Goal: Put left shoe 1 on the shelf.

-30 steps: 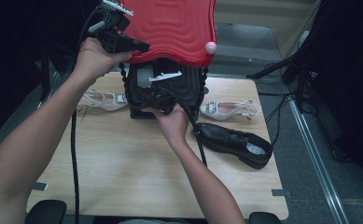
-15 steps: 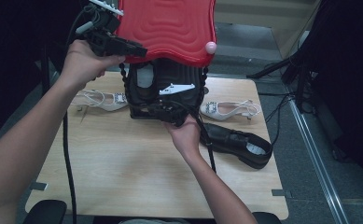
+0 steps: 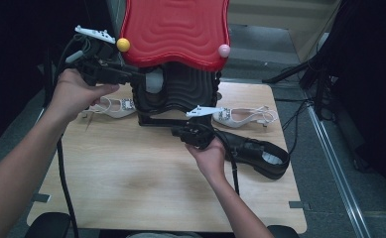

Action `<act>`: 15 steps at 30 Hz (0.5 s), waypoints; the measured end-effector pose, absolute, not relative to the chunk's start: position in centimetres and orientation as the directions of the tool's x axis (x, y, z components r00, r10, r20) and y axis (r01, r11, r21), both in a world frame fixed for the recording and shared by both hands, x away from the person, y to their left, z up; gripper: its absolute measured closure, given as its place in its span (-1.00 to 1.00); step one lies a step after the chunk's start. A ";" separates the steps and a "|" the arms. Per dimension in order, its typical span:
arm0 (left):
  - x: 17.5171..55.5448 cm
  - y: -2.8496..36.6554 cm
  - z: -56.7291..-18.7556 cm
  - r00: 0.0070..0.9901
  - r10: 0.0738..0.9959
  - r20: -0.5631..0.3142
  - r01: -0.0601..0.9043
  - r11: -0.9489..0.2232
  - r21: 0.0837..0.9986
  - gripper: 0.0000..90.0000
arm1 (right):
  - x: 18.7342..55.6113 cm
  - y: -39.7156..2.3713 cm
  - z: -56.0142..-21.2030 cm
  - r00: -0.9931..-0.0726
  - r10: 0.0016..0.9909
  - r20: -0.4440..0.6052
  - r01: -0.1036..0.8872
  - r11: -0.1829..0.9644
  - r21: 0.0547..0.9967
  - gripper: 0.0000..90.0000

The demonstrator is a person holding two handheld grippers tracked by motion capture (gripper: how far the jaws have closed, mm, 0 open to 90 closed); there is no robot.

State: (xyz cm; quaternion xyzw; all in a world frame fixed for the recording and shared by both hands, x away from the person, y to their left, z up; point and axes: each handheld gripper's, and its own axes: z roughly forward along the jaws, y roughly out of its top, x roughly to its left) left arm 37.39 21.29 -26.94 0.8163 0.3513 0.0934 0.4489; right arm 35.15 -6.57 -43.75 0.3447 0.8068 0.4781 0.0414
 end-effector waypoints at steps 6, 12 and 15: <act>36.6 21.0 -28.9 0.756 0.631 -0.172 0.481 -0.358 0.801 0.11 | 34.5 -7.8 -44.9 -0.739 0.608 0.291 0.553 0.301 0.777 0.94; 36.1 20.6 -31.0 0.760 0.620 -0.193 0.498 -0.365 0.787 0.03 | 33.9 -9.3 -45.6 -0.731 0.600 0.324 0.572 0.281 0.771 0.76; 35.9 20.5 -32.0 0.760 0.620 -0.195 0.505 -0.375 0.777 0.04 | 33.3 -9.6 -45.6 -0.731 0.612 0.301 0.557 0.281 0.782 0.65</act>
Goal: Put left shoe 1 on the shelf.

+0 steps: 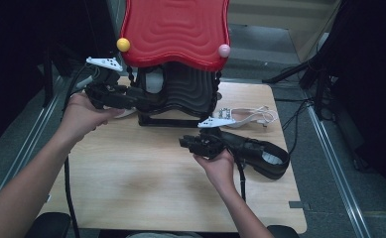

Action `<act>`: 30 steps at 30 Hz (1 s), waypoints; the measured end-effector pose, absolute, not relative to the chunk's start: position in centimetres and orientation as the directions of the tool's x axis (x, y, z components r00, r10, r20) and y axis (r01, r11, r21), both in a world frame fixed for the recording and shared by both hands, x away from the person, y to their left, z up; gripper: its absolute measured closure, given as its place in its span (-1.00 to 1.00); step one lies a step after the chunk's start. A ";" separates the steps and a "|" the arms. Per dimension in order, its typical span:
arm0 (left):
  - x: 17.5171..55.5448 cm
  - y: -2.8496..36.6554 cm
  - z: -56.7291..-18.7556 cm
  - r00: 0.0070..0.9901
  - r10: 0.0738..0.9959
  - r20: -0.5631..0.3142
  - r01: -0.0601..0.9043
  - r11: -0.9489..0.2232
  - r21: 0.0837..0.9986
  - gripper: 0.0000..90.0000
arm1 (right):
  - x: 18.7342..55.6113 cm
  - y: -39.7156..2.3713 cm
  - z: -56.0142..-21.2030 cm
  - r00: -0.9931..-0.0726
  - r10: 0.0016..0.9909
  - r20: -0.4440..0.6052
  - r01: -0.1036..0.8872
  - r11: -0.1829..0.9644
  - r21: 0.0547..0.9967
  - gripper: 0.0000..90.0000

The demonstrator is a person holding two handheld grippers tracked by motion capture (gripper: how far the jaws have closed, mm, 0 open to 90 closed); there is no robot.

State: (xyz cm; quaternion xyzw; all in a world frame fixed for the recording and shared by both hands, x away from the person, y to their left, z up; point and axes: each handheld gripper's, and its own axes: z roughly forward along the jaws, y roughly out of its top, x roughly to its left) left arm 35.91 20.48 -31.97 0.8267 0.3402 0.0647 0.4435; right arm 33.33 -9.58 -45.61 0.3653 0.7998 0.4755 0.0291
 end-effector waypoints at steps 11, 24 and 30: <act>35.7 20.2 -35.9 0.749 0.626 -0.215 0.543 -0.395 0.741 0.07 | 32.0 -11.6 -45.5 -0.744 0.609 0.274 0.541 0.308 0.783 0.51; 34.9 19.4 -40.3 0.750 0.612 -0.252 0.573 -0.410 0.710 0.10 | 31.5 -14.3 -46.5 -0.762 0.586 0.274 0.527 0.316 0.789 0.41; 34.5 19.2 -41.7 0.744 0.616 -0.258 0.578 -0.400 0.711 0.12 | 30.9 -15.4 -46.3 -0.754 0.607 0.252 0.521 0.319 0.792 0.40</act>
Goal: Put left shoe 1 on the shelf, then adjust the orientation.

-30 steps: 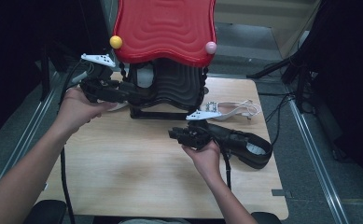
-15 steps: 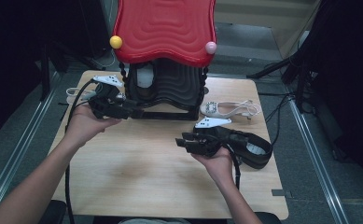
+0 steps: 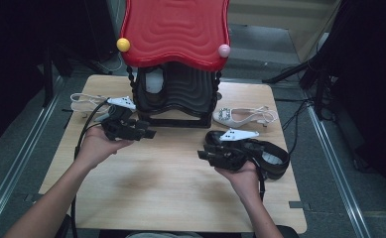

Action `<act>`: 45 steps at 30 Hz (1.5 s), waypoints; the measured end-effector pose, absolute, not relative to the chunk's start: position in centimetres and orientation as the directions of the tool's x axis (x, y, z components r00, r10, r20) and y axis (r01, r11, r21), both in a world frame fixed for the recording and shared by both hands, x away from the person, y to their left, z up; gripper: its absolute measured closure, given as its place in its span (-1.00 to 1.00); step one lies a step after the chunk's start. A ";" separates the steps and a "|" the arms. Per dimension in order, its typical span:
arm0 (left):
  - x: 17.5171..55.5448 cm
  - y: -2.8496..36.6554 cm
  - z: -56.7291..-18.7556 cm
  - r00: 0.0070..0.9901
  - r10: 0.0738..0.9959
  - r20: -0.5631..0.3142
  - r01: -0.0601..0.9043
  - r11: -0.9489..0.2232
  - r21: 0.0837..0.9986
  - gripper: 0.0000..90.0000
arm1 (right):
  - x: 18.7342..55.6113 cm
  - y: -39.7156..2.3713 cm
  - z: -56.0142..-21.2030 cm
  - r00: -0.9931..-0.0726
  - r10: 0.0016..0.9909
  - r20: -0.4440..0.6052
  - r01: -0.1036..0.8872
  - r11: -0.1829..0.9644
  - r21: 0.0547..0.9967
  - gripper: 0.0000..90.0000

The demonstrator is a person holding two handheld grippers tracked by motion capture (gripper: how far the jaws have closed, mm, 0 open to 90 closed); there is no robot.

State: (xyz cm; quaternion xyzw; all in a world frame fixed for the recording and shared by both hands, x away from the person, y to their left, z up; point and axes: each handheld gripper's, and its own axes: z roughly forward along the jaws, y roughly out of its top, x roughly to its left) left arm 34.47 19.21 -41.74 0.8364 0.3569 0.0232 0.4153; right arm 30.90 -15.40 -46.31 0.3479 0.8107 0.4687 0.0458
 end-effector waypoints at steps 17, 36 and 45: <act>33.3 18.7 -45.9 0.766 0.563 -0.309 0.592 -0.432 0.680 0.67 | 30.4 -19.7 -46.4 -0.682 0.678 0.274 0.581 0.276 0.766 0.44; 34.0 17.7 -46.7 0.766 0.550 -0.333 0.604 -0.439 0.665 0.52 | 29.8 -24.8 -45.6 -0.650 0.740 0.175 0.577 0.331 0.747 0.49; 34.2 18.0 -46.5 0.762 0.552 -0.338 0.606 -0.424 0.673 0.46 | 29.0 -27.6 -45.0 -0.617 0.765 0.186 0.596 0.299 0.745 0.49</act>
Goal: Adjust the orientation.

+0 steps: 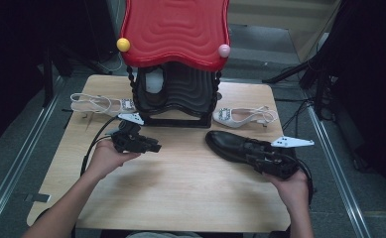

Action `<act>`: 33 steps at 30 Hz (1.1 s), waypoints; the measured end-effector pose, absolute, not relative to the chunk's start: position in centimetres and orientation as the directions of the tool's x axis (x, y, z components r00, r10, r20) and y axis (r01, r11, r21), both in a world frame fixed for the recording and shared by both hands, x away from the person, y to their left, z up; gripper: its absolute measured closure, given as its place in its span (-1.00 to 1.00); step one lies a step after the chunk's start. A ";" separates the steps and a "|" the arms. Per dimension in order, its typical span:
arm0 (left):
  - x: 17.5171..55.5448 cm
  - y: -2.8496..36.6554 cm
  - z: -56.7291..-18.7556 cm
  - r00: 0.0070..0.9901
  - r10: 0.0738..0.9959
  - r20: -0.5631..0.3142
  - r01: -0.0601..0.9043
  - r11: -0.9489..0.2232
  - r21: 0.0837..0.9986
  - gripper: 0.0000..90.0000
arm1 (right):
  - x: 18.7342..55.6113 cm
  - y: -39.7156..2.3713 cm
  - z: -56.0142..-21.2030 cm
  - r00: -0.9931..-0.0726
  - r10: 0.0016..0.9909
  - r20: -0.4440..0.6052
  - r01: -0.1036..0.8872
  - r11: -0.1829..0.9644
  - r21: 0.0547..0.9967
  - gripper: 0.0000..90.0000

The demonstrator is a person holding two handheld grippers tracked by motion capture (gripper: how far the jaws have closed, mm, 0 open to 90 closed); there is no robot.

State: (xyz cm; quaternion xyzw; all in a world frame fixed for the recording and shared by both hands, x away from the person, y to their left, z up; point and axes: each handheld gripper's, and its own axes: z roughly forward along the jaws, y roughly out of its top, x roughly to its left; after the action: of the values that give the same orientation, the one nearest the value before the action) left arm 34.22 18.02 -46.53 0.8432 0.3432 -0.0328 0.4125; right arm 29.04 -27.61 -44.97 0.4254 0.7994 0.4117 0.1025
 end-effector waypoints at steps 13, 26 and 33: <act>34.3 18.0 -46.6 0.760 0.555 -0.337 0.606 -0.422 0.674 0.35 | 29.4 -30.2 -45.8 -0.553 0.818 0.159 0.632 0.288 0.719 0.41; 33.9 18.6 -46.9 0.747 0.569 -0.344 0.620 -0.408 0.671 0.34 | 30.4 -31.1 -46.1 -0.543 0.820 0.184 0.654 0.275 0.705 0.41; 33.4 18.9 -47.1 0.741 0.576 -0.344 0.623 -0.399 0.673 0.33 | 32.1 -28.7 -46.9 -0.576 0.798 0.178 0.668 0.334 0.665 0.35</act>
State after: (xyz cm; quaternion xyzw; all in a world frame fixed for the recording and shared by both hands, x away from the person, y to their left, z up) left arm 33.44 18.86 -47.08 0.8359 0.3585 -0.0281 0.4146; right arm 32.06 -28.74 -46.86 0.4515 0.8119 0.3591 0.0902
